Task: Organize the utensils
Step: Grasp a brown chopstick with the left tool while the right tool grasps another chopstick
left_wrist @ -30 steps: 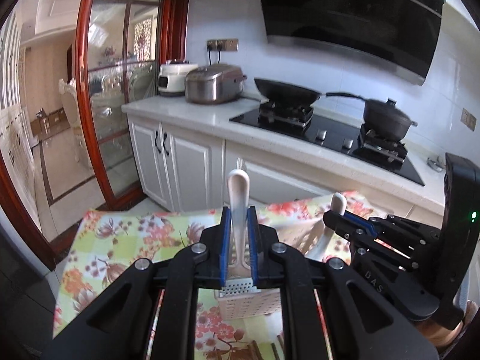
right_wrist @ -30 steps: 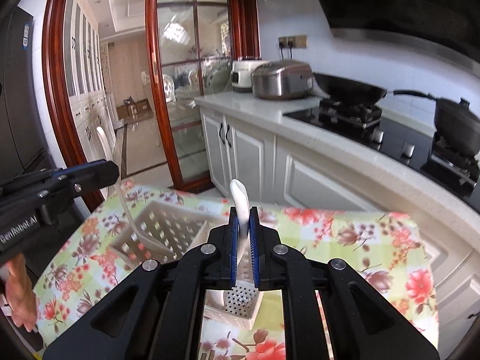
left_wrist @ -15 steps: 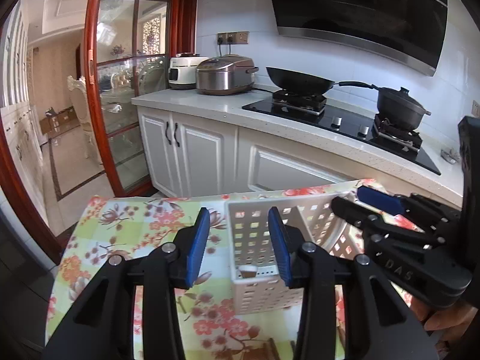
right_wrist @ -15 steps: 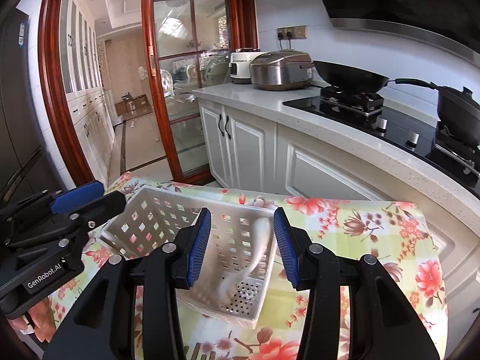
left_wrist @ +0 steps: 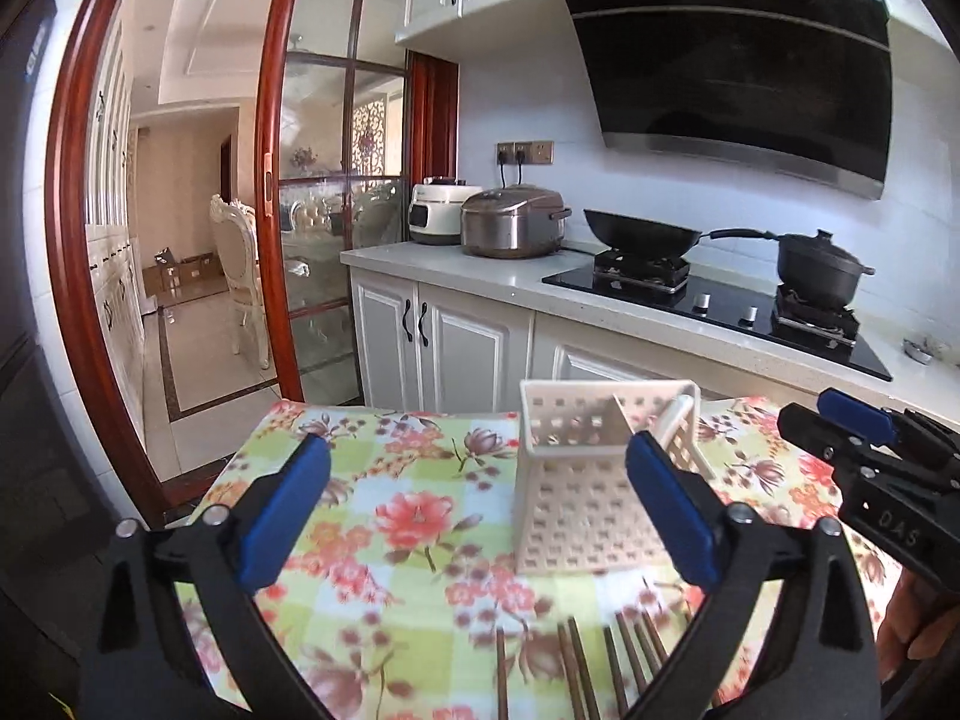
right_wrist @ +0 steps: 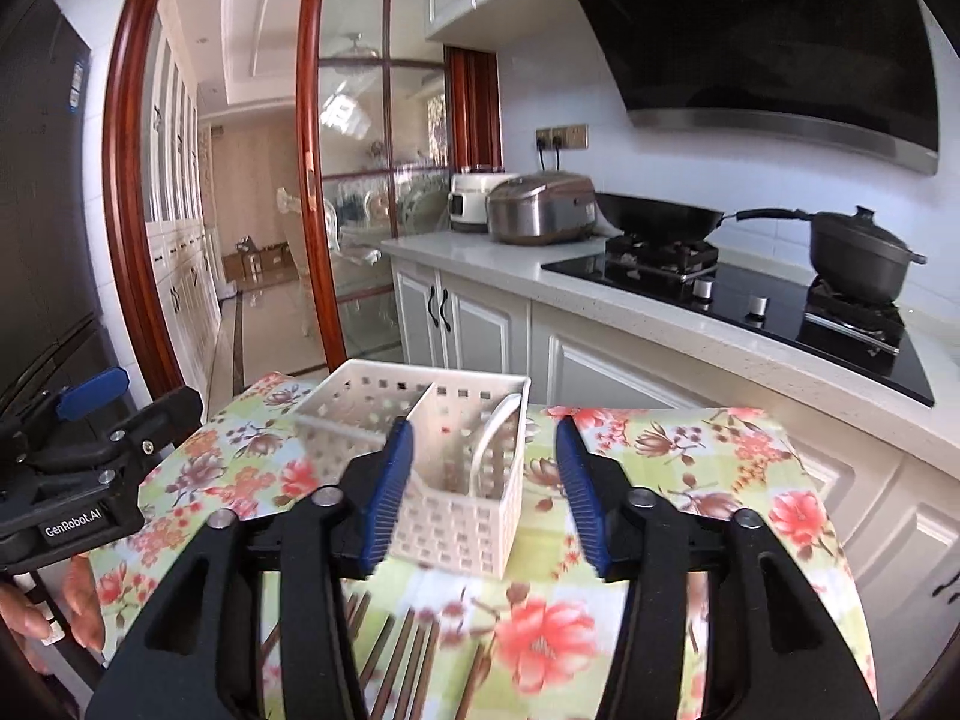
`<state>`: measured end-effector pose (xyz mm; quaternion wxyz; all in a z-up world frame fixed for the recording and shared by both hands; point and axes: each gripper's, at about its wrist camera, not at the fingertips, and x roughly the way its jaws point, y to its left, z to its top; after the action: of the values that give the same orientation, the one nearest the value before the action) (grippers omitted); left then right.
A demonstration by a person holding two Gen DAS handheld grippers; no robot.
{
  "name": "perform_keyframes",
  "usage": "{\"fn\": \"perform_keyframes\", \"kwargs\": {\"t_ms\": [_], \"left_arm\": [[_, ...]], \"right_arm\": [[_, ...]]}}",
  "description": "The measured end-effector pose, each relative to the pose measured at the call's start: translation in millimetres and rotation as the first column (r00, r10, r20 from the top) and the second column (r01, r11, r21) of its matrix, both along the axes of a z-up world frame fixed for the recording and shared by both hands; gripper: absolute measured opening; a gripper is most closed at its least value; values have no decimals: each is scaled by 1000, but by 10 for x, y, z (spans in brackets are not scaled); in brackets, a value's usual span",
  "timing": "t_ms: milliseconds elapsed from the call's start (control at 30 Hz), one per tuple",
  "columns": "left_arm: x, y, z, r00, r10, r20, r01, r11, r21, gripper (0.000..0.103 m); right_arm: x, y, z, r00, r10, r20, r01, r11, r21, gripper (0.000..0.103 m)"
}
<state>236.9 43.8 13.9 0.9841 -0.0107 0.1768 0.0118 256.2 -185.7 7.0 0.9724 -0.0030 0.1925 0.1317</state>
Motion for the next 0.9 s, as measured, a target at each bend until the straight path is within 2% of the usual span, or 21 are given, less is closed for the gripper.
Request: {"fn": "perform_keyframes", "kwargs": {"t_ms": [100,300,600,700,900], "left_arm": [[-262,-36,-38,1000,-7,21,7,1000,-4,98],[-708,-133,-217,999,-40,-10,39,997,-60,98],[-933,-112,-542,998,-25,-63,24,1000,-18,98],[-904,-76,-722,993,-24,-115,23,1000,-11,98],[-737,-41,-1002,977,-18,-212,20,1000,9,98]], "right_arm": [[-267,-34,-55,1000,4,16,-4,1000,13,55],[-672,-15,-208,1000,19,12,-19,1000,0,55],[-975,-82,-458,999,31,-22,-32,999,-32,55],[-932,-73,-601,998,29,-63,-32,998,-51,55],[-669,-40,-1011,976,8,-219,-23,998,-66,52]]}}
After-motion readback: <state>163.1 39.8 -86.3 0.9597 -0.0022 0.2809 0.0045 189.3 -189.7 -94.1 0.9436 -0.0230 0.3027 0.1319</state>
